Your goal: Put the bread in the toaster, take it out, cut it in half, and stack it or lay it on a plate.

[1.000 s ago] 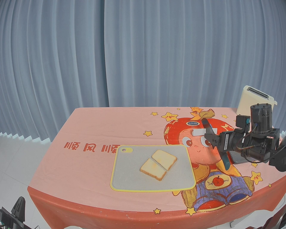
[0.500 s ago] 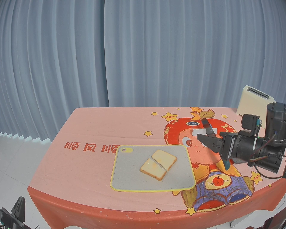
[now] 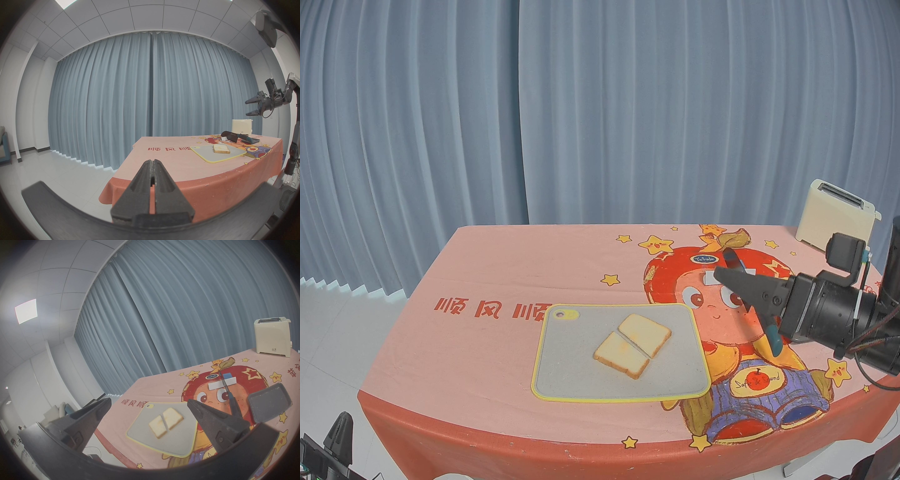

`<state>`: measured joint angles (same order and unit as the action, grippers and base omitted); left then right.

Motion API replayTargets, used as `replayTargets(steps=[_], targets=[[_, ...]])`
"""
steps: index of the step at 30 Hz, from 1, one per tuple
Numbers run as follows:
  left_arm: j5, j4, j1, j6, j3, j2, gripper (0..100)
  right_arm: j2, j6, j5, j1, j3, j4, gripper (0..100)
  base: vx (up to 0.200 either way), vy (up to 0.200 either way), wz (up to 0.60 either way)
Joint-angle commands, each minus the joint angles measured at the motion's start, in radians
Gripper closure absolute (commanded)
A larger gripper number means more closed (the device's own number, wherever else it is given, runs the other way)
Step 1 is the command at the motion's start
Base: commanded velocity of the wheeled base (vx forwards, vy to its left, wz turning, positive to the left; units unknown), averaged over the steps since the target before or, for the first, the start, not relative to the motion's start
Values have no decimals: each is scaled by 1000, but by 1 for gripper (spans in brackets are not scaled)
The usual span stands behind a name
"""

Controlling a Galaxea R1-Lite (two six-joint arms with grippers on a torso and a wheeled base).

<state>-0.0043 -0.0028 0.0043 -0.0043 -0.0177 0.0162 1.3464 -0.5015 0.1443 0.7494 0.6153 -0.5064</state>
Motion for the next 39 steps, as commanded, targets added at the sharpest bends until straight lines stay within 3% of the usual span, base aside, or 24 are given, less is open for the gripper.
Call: replayTargets(steps=[1,3,4,6,7,10,13,26,39], targets=[[0,0,0,0,18,-10,100,0,44,-2,-7,-88,-49,0,0,0,0],[0,0,0,0,18,-10,100,5,104,-3,-19,-115,-81,0,0,0,0],[0,0,0,0,18,-10,100,5,104,-3,-19,-115,-81,0,0,0,0],[0,0,0,0,18,-10,100,5,153,-5,-35,-138,-106,0,0,0,0],[0,0,0,0,18,-10,100,5,150,-12,-44,-134,-107,0,0,0,0],[0,0,0,0,18,-10,100,-18,135,-97,-58,-132,-106,0,0,0,0],[0,0,0,0,18,-10,100,-35,132,-132,-73,-138,-100,0,0,0,0],[0,1,0,0,18,-10,100,-55,190,-135,-85,-132,-106,0,0,0,0],[0,0,0,0,18,-10,100,-39,189,-138,-96,-143,-103,0,0,0,0]])
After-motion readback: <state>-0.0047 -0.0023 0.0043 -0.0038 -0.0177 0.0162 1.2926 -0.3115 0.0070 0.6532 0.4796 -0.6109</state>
